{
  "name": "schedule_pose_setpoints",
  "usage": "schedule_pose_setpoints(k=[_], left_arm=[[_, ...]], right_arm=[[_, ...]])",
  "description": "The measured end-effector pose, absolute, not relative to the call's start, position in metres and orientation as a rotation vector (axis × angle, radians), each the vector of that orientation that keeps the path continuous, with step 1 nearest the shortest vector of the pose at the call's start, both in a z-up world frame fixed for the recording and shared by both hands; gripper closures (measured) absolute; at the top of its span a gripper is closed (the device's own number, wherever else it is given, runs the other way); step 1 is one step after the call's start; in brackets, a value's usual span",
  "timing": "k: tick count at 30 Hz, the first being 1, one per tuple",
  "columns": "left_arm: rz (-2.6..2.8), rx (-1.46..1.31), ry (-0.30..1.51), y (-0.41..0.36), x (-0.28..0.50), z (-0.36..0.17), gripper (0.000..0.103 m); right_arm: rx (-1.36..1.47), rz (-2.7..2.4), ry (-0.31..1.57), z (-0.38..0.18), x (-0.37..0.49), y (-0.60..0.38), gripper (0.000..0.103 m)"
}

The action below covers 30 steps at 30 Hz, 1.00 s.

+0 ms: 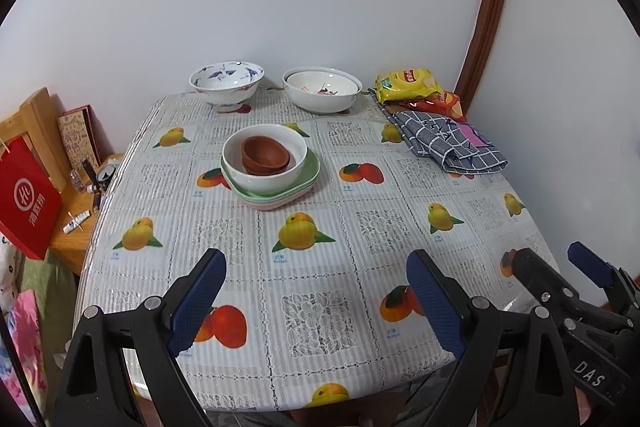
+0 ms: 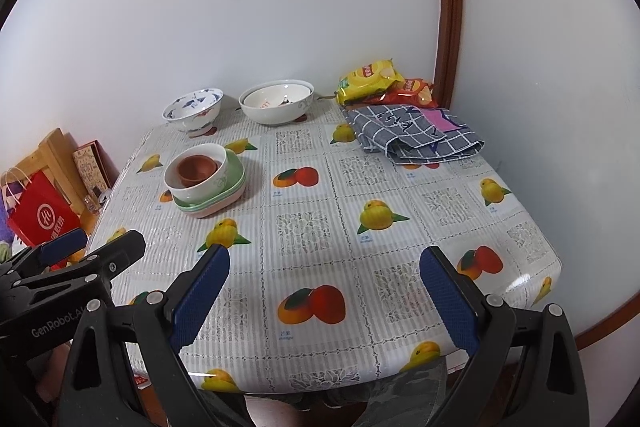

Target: Organize plates and bowls

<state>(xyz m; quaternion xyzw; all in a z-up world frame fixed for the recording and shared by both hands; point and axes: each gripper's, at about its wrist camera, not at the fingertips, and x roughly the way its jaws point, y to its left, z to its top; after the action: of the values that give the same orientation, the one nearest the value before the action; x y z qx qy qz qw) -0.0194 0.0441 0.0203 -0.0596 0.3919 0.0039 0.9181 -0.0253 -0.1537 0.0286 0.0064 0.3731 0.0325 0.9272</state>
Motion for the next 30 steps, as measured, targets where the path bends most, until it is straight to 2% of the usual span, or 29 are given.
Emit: schedule_pose_setpoints(k=[13,30], left_arm=[[-0.019,-0.093,0.763,0.033,-0.008,0.037,0.011],[-0.026,-0.081,0.793,0.031,0.025,0.034,0.011]], right_arm=[[0.018,0.029,0.719,0.05,-0.022,-0.17,0.008],[0.036,0.031,0.753,0.044,0.015,-0.172,0.008]])
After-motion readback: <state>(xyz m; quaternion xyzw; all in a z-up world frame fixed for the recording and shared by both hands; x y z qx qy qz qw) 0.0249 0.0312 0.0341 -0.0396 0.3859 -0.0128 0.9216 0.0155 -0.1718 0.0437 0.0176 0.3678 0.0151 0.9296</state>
